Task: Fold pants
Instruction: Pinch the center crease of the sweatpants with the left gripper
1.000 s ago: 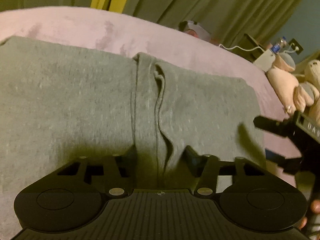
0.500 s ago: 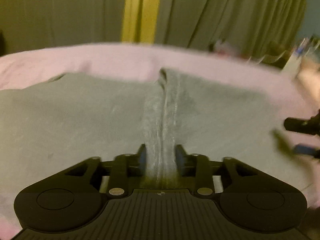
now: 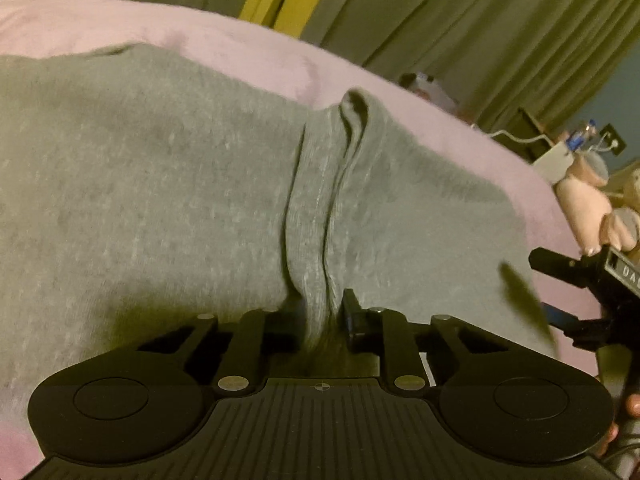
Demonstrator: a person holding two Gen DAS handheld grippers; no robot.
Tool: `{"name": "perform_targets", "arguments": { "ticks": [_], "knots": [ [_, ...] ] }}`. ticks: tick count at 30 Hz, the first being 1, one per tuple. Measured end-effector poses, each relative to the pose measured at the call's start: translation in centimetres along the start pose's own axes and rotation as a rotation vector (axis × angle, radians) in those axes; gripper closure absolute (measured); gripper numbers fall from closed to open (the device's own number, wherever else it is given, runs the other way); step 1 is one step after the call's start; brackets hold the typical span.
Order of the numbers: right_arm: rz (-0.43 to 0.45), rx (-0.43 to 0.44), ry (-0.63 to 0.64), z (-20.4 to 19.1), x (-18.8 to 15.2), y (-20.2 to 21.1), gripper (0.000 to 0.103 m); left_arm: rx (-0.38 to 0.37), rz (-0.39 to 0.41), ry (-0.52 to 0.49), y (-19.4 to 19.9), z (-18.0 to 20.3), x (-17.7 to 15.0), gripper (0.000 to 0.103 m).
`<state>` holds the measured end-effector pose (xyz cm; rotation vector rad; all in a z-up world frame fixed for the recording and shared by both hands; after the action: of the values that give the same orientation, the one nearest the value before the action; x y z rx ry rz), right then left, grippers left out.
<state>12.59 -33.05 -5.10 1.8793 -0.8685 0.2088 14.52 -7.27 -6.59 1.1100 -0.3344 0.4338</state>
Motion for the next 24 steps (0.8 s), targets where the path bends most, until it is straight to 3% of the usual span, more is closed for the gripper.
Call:
{"name": "perform_targets", "arguments": {
  "ticks": [3, 7, 8, 9, 11, 14, 15, 18, 21, 24],
  "knots": [
    [0.058, 0.017, 0.059, -1.2, 0.0, 1.4, 0.004, -0.001, 0.058, -0.025, 2.3, 0.4, 0.4, 0.084],
    [0.075, 0.076, 0.126, -2.7, -0.6, 2.8, 0.004, 0.094, 0.116, -0.072, 5.1, -0.4, 0.1, 0.084],
    [0.060, 0.091, 0.143, -3.1, -0.9, 2.8, 0.004, 0.102, 0.106, -0.074, 5.0, -0.9, -0.2, 0.080],
    [0.040, 0.099, 0.157, -3.4, -1.2, 2.6, 0.004, 0.115, 0.091, -0.079, 4.5, -1.6, -0.5, 0.069],
    [-0.026, 0.063, 0.186, -3.8, -1.6, 1.5, 0.004, 0.195, 0.034, -0.075, 3.6, -3.1, -1.5, 0.061],
    [-0.126, -0.045, 0.185, -3.4, -1.8, -0.8, 0.004, 0.146, 0.072, -0.045, 4.3, -3.2, -0.9, 0.044],
    [-0.149, -0.055, 0.167, -3.2, -1.8, -1.3, 0.004, 0.132, 0.101, -0.050, 4.7, -2.8, -0.2, 0.035],
    [-0.161, -0.047, 0.119, -2.3, -1.7, -1.8, 0.004, 0.114, 0.181, -0.132, 5.2, -0.9, 1.7, 0.023],
    [-0.137, -0.043, 0.108, -2.1, -1.7, -1.4, 0.004, 0.151, 0.189, -0.195, 3.4, 0.6, 3.5, 0.023],
    [-0.114, -0.042, 0.137, -2.5, -1.8, -1.0, 0.004, 0.146, 0.150, -0.176, 1.5, 1.2, 4.2, 0.029]
  ]
}}
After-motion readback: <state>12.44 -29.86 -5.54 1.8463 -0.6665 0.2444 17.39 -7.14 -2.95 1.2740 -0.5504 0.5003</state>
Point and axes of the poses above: each gripper's, at about its wrist camera, not at the fingertips, and y roughly against the way its jaws point, z to its right, x to its top, the point moved 6 cm from there along -y, roughly the way its jaws point, and after that the axes turned 4 degrees about -z, right-handed, at the moved point
